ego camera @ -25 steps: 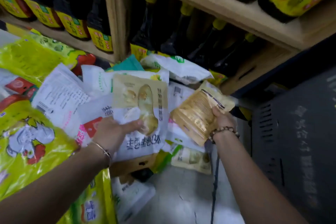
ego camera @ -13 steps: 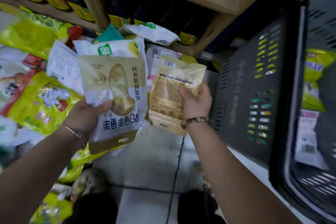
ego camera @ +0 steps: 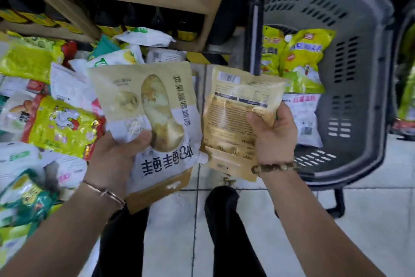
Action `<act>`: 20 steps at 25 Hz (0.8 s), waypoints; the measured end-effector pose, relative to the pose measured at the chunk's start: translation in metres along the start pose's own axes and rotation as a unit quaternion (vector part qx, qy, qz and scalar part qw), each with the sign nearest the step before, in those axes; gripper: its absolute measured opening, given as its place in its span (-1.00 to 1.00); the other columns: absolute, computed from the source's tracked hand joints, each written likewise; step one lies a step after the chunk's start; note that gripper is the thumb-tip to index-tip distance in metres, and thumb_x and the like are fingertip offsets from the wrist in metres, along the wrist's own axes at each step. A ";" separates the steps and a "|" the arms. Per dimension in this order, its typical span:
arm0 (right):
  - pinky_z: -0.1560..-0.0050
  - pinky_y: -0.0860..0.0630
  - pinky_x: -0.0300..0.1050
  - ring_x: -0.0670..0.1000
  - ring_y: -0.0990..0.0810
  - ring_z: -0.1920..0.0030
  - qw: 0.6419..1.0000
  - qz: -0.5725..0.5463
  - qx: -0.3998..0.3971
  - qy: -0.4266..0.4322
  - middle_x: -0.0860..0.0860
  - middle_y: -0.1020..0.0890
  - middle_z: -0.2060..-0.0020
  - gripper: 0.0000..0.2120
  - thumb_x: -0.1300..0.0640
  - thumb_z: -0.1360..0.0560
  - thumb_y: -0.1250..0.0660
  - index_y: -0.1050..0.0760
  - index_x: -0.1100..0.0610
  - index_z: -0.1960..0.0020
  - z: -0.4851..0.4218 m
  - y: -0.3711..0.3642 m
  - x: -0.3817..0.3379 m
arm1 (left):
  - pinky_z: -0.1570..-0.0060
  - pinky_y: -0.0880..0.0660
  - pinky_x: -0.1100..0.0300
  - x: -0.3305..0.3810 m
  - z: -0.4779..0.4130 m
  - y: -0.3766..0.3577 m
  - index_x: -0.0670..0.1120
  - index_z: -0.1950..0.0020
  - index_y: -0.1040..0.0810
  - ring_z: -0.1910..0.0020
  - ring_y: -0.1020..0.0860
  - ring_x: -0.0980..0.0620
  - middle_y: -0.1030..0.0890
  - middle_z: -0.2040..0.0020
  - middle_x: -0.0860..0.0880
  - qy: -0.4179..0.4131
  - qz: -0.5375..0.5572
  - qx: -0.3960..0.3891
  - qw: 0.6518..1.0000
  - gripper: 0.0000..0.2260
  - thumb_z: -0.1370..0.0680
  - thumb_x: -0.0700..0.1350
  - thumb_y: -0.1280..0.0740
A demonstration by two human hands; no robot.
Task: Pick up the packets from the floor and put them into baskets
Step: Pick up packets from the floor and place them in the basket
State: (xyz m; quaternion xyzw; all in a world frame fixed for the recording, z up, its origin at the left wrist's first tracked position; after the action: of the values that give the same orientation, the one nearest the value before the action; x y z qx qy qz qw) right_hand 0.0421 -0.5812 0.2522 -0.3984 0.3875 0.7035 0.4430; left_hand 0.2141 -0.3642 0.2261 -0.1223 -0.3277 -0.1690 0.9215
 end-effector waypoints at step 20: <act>0.33 -0.42 -0.39 -0.09 -0.55 0.16 0.957 0.251 -0.024 -0.143 -0.17 -0.55 0.25 -0.78 0.22 -0.36 -0.46 -0.45 -0.01 0.15 -0.191 0.209 0.116 | 0.27 -0.47 0.27 -0.155 -0.085 -0.275 -0.09 -0.04 -0.60 0.18 -0.54 0.00 -0.59 0.08 -0.07 0.095 -0.319 0.065 0.941 -0.79 -0.43 -0.21 -0.43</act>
State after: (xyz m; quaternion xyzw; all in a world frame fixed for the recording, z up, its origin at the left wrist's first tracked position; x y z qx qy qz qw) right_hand -0.1449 -0.7800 0.1145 -0.1936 0.3909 0.8508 0.2930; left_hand 0.0415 -0.6084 0.0935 0.0658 -0.2708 -0.4434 0.8519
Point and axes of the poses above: each hand's wrist, its own z-axis away from the middle knuckle, its own y-axis out of the back of the hand, x = y × z, the point moved 8 cm from there along -z, towards the middle knuckle
